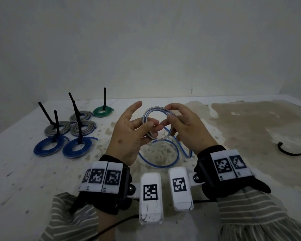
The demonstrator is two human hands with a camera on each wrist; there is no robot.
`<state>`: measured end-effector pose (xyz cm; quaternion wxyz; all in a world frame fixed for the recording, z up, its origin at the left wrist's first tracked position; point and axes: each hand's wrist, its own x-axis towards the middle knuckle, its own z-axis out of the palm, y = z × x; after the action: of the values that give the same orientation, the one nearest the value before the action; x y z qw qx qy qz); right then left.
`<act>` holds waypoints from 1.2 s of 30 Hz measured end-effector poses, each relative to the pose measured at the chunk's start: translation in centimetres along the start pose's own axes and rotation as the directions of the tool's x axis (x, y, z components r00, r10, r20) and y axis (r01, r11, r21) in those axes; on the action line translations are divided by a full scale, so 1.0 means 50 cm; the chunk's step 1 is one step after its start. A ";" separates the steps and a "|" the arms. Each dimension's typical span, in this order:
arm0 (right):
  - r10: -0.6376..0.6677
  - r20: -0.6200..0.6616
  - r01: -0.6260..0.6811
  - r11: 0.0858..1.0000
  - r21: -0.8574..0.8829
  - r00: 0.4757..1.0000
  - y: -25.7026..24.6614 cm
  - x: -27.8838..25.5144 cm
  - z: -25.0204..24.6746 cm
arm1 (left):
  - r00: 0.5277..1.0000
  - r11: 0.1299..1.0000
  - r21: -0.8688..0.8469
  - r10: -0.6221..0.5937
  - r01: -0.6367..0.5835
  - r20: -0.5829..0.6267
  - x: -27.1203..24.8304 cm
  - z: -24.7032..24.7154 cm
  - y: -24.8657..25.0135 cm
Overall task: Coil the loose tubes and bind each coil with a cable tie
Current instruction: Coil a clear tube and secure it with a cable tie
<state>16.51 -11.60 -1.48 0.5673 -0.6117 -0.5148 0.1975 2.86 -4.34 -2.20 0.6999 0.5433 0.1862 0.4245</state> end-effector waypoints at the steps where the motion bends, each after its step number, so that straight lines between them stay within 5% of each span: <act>1: -0.002 -0.013 0.002 0.999 0.043 1.000 -0.003 0.000 -0.002 | 1.000 1.000 0.006 -0.023 0.023 0.001 0.001 -0.003 -0.001; 7: -0.041 -0.123 0.058 0.989 0.138 0.992 -0.006 0.002 -0.002 | 0.986 0.927 0.356 -0.153 0.118 0.072 -0.006 -0.006 -0.003; 17: -0.076 -0.276 0.089 0.995 0.036 0.958 -0.008 0.001 -0.047 | 0.940 0.869 0.461 -0.290 0.181 0.179 -0.020 -0.022 0.014; 23: -0.033 -0.336 0.067 0.994 0.088 0.941 -0.002 0.003 -0.069 | 0.954 0.864 0.479 -0.258 0.158 0.151 -0.020 -0.035 0.023; 30: 0.031 -0.085 -0.016 0.986 0.166 0.996 -0.014 -0.014 -0.066 | 0.995 0.979 0.186 -0.075 0.086 -0.063 -0.006 -0.037 0.023; 36: 0.034 0.014 -0.034 0.999 0.034 0.999 -0.002 -0.014 -0.067 | 0.997 0.905 0.425 0.010 0.025 -0.080 -0.005 -0.052 0.013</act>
<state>18.96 -13.84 -0.69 0.5706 -0.6093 -0.5048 0.2198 0.59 -2.94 -2.52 0.5582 0.6645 0.3043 0.3928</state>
